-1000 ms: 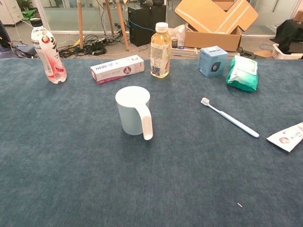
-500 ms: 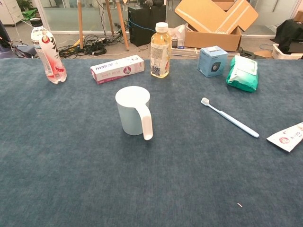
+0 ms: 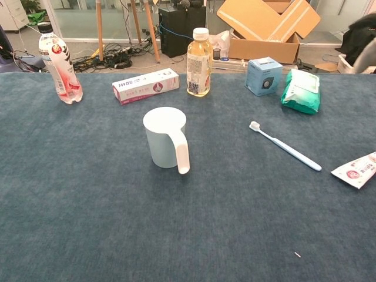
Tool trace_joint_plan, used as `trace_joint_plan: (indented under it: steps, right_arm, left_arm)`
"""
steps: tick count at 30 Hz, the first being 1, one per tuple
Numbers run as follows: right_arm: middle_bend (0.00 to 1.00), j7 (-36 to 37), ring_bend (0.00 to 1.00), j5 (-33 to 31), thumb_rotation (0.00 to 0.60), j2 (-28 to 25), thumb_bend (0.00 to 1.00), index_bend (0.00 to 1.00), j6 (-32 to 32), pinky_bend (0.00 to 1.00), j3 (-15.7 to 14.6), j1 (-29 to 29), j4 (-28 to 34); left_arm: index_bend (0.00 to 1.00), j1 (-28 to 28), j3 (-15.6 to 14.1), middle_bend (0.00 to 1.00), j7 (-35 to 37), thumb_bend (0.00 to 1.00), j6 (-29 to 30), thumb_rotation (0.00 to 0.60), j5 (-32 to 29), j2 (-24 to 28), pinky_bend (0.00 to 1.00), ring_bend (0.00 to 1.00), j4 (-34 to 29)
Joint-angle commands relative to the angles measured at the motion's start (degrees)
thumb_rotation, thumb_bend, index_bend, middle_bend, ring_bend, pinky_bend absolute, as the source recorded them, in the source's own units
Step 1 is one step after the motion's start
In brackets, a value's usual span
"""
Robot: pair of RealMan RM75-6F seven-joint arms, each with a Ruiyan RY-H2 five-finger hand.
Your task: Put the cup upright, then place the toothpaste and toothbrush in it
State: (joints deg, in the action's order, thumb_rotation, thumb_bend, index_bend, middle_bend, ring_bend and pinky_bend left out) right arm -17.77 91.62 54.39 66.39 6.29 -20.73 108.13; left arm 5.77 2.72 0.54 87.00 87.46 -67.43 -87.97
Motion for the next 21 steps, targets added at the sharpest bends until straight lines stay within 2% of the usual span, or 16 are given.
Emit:
trace_joint_plan:
  steps: [1,11,18,21]
  right_arm:
    - [0.0,-0.05,0.0,-0.59,0.6,2.46,0.29,0.33,-4.3,0.2,2.15,-4.47,-0.03]
    - [0.0,2.42,0.0,-5.69,0.6,11.5,0.29,0.33,-13.67,0.18,5.99,-15.11,-4.79]
    - [0.0,-0.54,0.0,-8.48,0.6,17.93,0.28,0.33,-16.75,0.18,6.79,-20.2,-9.1]
    - [0.0,-1.38,0.0,-9.54,0.6,20.3,0.23,0.33,-17.54,0.18,6.96,-21.94,-10.9]
  left_arm:
    - [0.57,-0.06,0.05,0.47,0.33,0.36,0.03,0.6,-0.11,0.2,0.52,0.54,-0.05]
    - [0.57,-0.12,0.14,0.47,2.28,0.36,-0.14,0.6,-0.34,1.23,0.52,0.54,-0.38]
    - [0.57,-0.26,-0.01,0.47,3.96,0.36,-0.18,0.6,-0.22,2.04,0.52,0.54,-0.7]
    - [0.57,-0.45,0.04,0.47,4.73,0.36,0.14,0.6,-0.21,2.41,0.52,0.54,-0.87]
